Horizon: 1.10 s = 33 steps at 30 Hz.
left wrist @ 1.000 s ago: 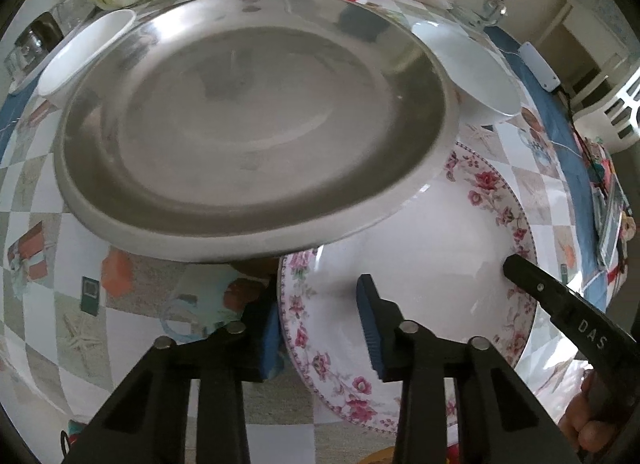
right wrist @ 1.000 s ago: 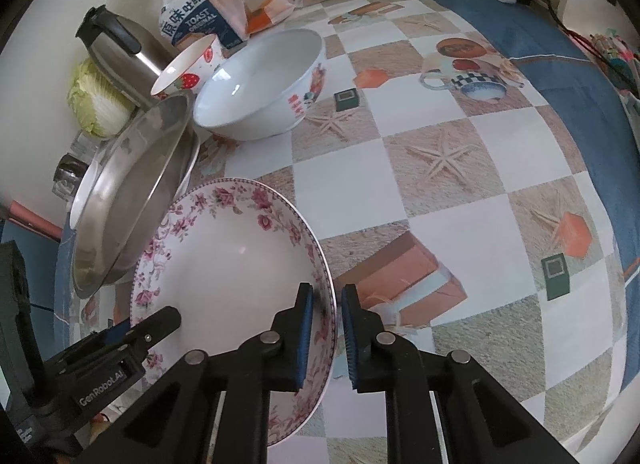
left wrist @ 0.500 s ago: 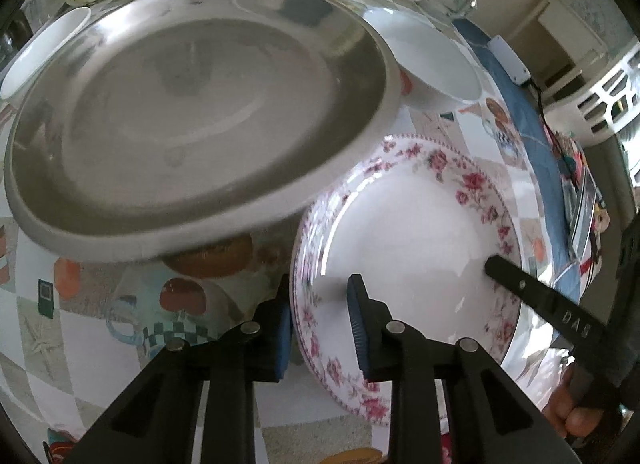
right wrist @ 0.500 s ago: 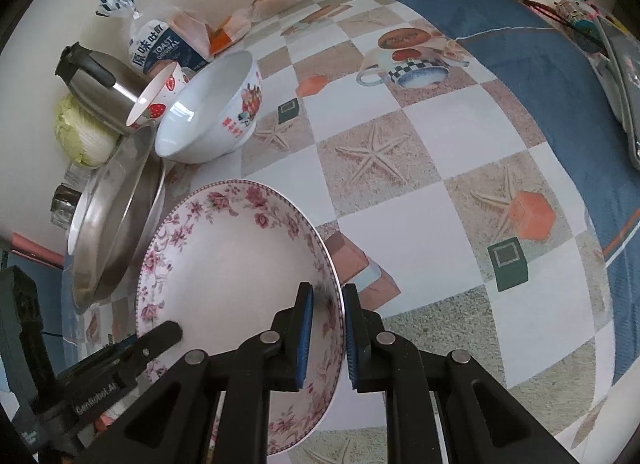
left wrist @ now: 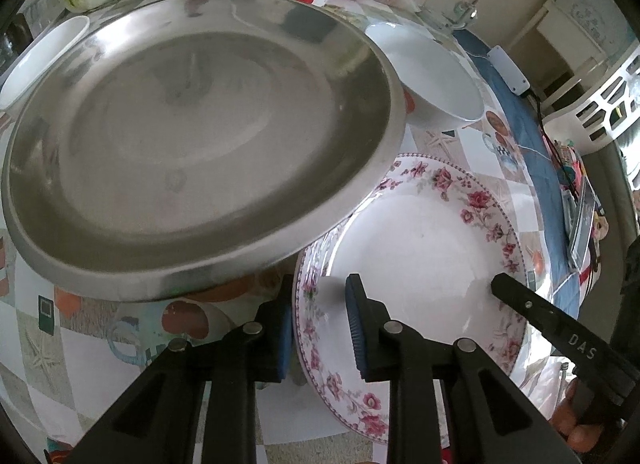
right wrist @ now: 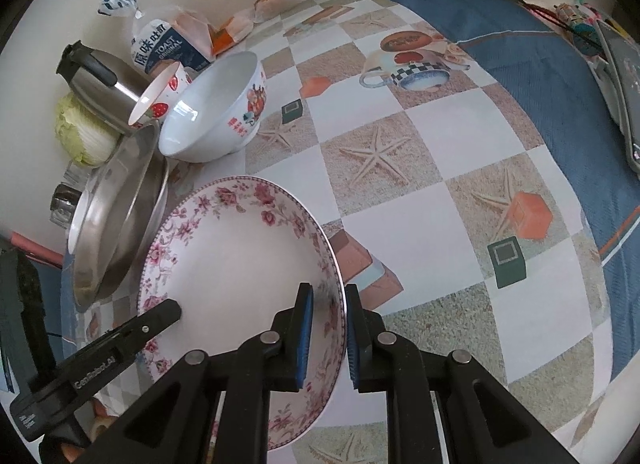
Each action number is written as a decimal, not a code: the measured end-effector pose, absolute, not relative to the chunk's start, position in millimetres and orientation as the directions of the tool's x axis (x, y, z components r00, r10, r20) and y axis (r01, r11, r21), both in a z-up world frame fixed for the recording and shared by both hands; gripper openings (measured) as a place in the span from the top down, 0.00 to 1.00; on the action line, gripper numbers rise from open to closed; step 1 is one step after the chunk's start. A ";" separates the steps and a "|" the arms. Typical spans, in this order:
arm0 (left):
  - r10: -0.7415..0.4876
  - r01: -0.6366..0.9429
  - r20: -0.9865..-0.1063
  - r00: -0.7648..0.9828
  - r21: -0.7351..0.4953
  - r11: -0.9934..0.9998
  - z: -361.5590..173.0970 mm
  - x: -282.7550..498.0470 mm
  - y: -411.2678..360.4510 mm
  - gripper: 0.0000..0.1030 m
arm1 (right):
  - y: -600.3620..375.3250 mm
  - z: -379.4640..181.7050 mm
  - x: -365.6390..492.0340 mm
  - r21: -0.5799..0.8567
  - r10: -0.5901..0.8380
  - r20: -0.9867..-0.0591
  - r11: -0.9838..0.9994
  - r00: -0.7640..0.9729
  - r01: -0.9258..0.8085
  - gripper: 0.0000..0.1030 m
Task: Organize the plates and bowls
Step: 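Lift the pink-floral plate off the table with both grippers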
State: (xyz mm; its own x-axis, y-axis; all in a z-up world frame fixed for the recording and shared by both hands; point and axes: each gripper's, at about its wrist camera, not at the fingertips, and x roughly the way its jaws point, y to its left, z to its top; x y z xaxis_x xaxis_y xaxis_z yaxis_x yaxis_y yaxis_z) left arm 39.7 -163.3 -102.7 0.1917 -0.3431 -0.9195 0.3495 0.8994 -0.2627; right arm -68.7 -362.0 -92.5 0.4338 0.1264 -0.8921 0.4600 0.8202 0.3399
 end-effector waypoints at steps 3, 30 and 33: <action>-0.349 0.348 -0.917 0.192 -0.269 0.898 -101.5 40.7 -163.2 0.75 | -361.9 -85.4 -70.3 0.338 0.116 -0.884 0.827 0.452 0.450 0.84; -0.421 0.461 -0.861 0.286 -0.261 0.848 -54.5 15.8 -165.8 0.76 | -368.1 -34.4 -98.2 0.352 0.055 -0.819 0.835 0.572 0.423 0.84; -0.428 0.468 -0.850 0.307 -0.256 0.846 -45.7 14.1 -162.6 0.76 | -365.0 -25.3 -99.5 0.346 0.041 -0.808 0.841 0.588 0.416 0.84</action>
